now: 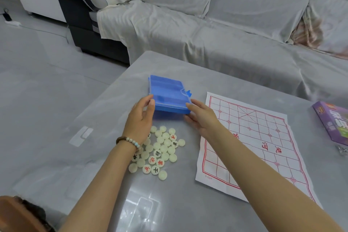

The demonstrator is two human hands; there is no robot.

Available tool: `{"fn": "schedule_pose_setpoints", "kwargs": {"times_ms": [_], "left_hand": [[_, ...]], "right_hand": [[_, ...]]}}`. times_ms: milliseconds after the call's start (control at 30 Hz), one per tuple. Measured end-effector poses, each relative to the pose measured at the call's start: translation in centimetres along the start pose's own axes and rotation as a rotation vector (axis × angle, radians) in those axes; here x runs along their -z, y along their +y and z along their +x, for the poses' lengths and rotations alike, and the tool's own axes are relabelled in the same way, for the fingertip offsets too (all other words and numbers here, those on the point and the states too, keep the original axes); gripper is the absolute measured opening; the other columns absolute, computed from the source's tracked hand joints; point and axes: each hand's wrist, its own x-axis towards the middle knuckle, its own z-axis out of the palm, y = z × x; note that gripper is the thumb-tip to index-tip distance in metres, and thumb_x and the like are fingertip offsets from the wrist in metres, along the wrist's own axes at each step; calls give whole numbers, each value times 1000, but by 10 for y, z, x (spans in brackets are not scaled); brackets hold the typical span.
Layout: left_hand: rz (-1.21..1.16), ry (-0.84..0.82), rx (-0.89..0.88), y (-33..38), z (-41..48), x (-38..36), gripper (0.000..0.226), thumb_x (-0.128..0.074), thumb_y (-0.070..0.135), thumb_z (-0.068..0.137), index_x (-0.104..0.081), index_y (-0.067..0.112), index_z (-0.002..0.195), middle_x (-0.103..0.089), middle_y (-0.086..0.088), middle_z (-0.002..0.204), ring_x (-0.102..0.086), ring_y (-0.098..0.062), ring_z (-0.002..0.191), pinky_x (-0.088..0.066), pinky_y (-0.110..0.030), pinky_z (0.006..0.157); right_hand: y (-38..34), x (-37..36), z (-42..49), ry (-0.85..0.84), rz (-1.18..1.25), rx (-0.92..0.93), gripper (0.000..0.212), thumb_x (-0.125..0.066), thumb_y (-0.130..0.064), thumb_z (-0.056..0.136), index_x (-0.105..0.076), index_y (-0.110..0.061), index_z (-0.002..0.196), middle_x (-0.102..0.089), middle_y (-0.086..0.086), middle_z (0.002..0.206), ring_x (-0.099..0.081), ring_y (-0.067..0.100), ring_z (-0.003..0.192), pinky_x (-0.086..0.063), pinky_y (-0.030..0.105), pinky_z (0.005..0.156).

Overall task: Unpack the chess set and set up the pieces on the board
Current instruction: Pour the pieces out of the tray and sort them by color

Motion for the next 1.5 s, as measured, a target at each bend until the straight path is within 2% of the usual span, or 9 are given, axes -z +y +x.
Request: {"fn": "schedule_pose_setpoints", "kwargs": {"times_ms": [100, 200, 400, 567, 700, 867, 1034, 1234, 1501], "left_hand": [[-365, 27, 158, 16, -7, -14, 48, -50, 32, 92, -35, 21, 136, -45, 3, 132, -63, -15, 97, -52, -14, 74], [-604, -40, 300, 30, -22, -29, 68, -62, 25, 86, -25, 16, 142, -50, -3, 133, -65, -18, 98, -55, -20, 73], [-586, -185, 213, 73, -74, -76, 41, -60, 15, 86, -49, 10, 126, -62, -9, 115, -65, -17, 93, -56, -22, 64], [-536, -447, 212, 125, -115, -131, 20, -57, 20, 90, -57, 22, 109, -64, -1, 103, -65, -13, 85, -58, -26, 65], [-396, -645, 200, 151, -151, -184, 24, -55, 24, 91, -57, 21, 115, -63, -3, 106, -64, -17, 88, -57, -24, 62], [-269, -910, 207, 159, -205, -257, 22, -50, 31, 93, -57, 21, 112, -64, 0, 96, -64, -10, 80, -54, -21, 58], [-248, -877, 321, 146, -257, -331, 40, -57, 25, 91, -45, 11, 127, -57, -6, 113, -63, -11, 80, -53, -18, 54], [-116, -961, 237, 131, -287, -376, 78, -65, 30, 84, -20, 15, 145, -30, -1, 149, -37, -17, 132, -37, -28, 103], [368, -945, -230, 111, -295, -383, 130, -70, 66, 59, 17, 20, 146, 17, 4, 155, 7, -15, 143, -5, -33, 115]], "right_hand": [[-6, 18, -21, -11, 122, -2, 45, -68, -10, 83, -53, -19, 125, -58, 9, 123, -63, 24, 105, -55, 33, 87], [-7, 48, -53, -70, 132, 75, 59, -68, -8, 83, -41, -23, 134, -52, 7, 134, -61, 23, 109, -56, 27, 83], [-16, 141, -118, -85, -74, 126, 86, -73, -21, 78, -21, -34, 145, -50, -3, 129, -58, 22, 113, -38, 43, 108], [-42, 244, -161, 41, 114, 223, 77, -69, -36, 72, -36, -21, 140, -60, 7, 126, -64, 23, 103, -51, 35, 89], [-38, 334, -194, 227, -46, 240, 44, -63, -37, 85, -54, -19, 124, -63, 8, 118, -62, 21, 93, -51, 29, 77], [-9, 426, -240, 415, -289, 187, 35, -64, -46, 82, -63, -26, 110, -66, -6, 106, -63, 11, 93, -49, 27, 76], [39, 495, -272, 641, -319, 100, 40, -68, -38, 83, -58, -19, 116, -62, 2, 104, -62, 15, 85, -47, 28, 63], [72, 536, -268, 764, -285, 130, 31, -63, -24, 89, -59, -8, 115, -62, 10, 114, -58, 21, 90, -44, 30, 73], [89, 530, -255, 806, -738, 407, 37, -53, -31, 94, -54, -21, 129, -50, -3, 137, -44, 16, 128, -33, 27, 106]]}}
